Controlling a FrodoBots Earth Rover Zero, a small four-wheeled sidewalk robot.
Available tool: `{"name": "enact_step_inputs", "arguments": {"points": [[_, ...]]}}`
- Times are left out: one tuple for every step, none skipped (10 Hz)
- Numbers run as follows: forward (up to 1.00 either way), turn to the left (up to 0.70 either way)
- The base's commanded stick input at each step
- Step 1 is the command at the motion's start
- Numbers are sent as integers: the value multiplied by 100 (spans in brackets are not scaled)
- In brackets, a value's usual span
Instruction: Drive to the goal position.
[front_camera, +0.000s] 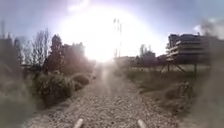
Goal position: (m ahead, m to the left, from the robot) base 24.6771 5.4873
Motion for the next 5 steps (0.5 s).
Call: {"name": "enact_step_inputs", "arguments": {"points": [[50,0],[50,0],[50,0],[50,0],[50,-2]]}}
